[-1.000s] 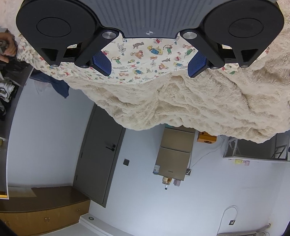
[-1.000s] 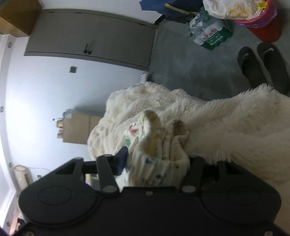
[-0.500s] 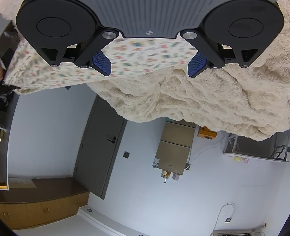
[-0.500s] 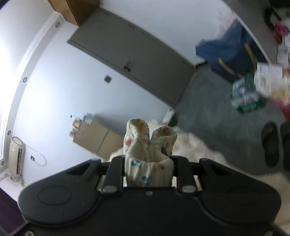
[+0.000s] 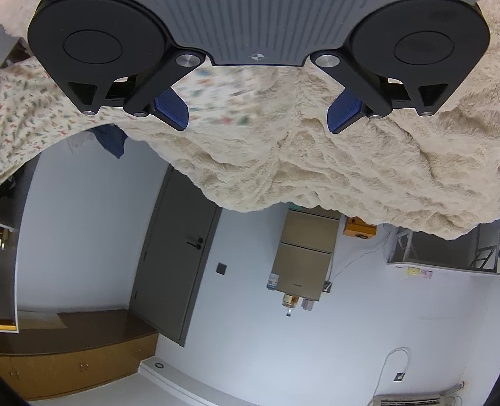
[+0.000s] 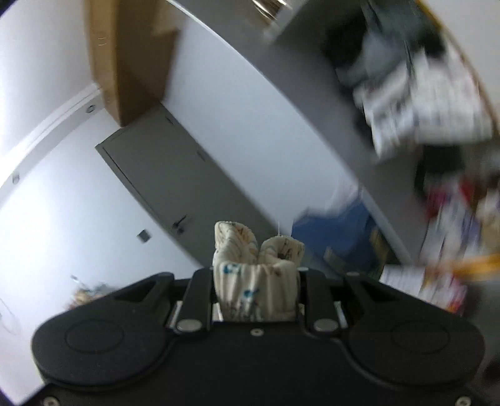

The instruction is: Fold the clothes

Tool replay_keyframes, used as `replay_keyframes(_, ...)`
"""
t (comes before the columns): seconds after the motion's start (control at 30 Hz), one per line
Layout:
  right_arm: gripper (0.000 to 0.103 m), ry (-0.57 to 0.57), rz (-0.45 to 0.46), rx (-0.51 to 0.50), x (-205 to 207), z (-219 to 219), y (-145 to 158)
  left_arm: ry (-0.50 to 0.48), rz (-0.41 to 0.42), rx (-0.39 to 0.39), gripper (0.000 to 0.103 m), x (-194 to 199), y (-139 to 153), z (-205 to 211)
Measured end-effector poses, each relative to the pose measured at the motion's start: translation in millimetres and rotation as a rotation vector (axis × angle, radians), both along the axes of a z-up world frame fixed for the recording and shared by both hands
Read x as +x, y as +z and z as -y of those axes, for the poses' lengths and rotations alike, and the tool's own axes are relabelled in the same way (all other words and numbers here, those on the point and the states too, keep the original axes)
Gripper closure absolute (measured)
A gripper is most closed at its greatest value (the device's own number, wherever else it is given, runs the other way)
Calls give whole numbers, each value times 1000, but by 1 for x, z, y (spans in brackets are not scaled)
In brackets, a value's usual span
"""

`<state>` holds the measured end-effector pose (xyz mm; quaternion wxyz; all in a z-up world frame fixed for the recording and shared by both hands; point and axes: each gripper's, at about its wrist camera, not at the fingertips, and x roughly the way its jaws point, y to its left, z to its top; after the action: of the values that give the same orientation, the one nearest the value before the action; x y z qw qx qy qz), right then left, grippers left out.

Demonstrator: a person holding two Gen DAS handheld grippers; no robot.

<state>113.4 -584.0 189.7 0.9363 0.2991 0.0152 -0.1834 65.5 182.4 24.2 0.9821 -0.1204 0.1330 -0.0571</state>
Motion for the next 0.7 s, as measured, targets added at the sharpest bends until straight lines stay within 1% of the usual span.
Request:
replay_keyframes(0.1, 83, 94, -71, -178, 13, -43, 18, -16, -6, 9, 9, 2, 1, 6)
replay_keyframes(0.13, 83, 111, -82, -209, 13, -52, 22, -23, -7, 10, 9, 2, 1, 8)
replay_keyframes(0.17, 83, 132, -94, -255, 16, -69, 25, -33, -8, 8, 9, 3, 1, 11)
replay_keyframes(0.2, 83, 167, -111, -329, 23, -97, 27, -43, -9, 6, 9, 3, 1, 13)
replay_keyframes(0.23, 83, 197, -120, -386, 28, -122, 27, -53, -9, 3, 8, 3, 1, 15)
replay_keyframes(0.33, 83, 272, -133, -513, 39, -182, 22, -75, -10, -16, 8, 4, 1, 18)
replay_keyframes(0.4, 82, 334, -151, -618, 42, -227, 11, -88, -13, -24, 8, 5, 0, 20)
replay_keyframes(0.43, 82, 392, -174, -708, 43, -264, -7, -90, -15, -28, 8, 6, -1, 21)
replay_keyframes(0.5, 82, 479, -221, -837, 43, -315, -44, -106, -21, -62, 8, 9, -3, 22)
replay_keyframes(0.57, 82, 584, -290, -996, 37, -372, -99, -115, -28, -110, 8, 12, -6, 22)
replay_keyframes(0.67, 82, 728, -366, -1218, 14, -436, -180, -152, -52, -187, 8, 21, -10, 26)
replay_keyframes(0.7, 77, 775, -380, -1276, 4, -451, -204, -177, -68, -209, 8, 25, -11, 30)
